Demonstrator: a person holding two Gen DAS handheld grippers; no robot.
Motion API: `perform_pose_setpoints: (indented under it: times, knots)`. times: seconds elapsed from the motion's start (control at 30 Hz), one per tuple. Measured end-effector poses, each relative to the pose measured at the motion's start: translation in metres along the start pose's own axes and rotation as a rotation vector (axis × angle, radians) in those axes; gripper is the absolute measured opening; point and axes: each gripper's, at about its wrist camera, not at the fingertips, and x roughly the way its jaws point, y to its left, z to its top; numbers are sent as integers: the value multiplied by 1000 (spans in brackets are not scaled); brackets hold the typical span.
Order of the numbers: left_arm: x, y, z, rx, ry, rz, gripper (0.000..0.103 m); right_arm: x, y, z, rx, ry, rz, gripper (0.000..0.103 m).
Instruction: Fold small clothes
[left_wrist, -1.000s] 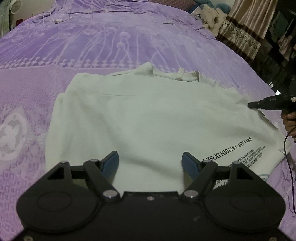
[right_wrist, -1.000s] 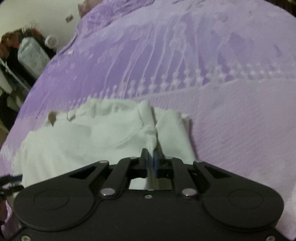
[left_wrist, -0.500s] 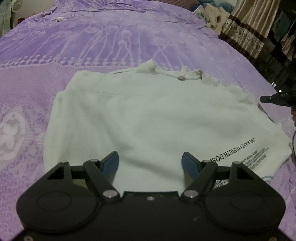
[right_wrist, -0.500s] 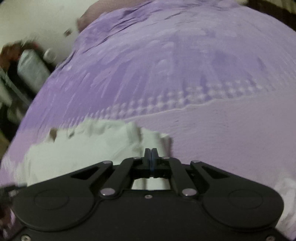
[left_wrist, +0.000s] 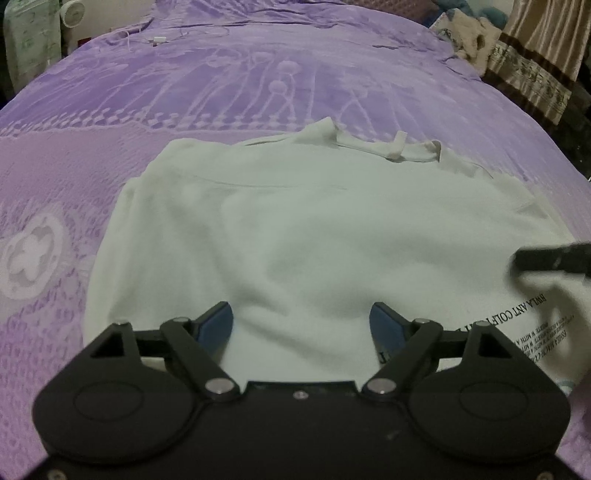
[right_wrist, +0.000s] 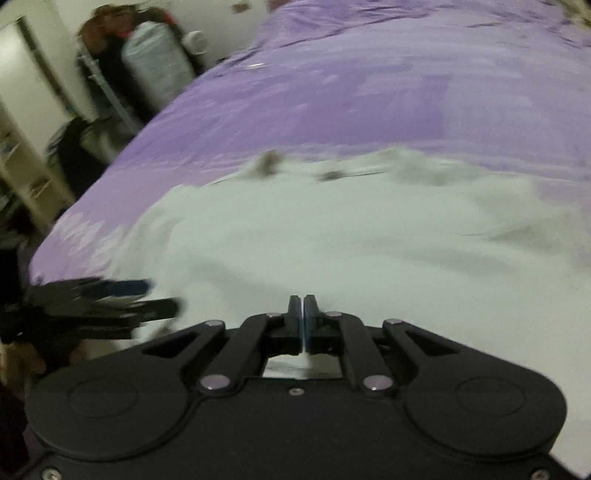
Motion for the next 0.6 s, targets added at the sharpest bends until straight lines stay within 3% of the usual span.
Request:
perform_pose_setpoints:
  times: [0.07, 0.17, 0.27, 0.4, 0.5, 0.6]
  knots:
    - [0, 0, 0, -1, 1, -1, 84, 16, 20, -6, -34, 31, 25, 0]
    - [0, 1, 1, 6, 11, -8, 84, 33, 18, -17, -45, 63, -58, 0]
    - [0, 1, 0, 16, 7, -7, 84, 20, -16, -22, 51, 45, -50, 0]
    - [1, 3, -1, 13, 6, -12, 84, -10, -56, -29, 95, 2, -127, 0]
    - [0, 4, -2, 20, 5, -23, 84, -33, -83, -35, 132, -19, -197, 0]
    - [-3, 7, -3, 42, 4, -40, 84, -51, -107, -45, 137, -23, -323, 0]
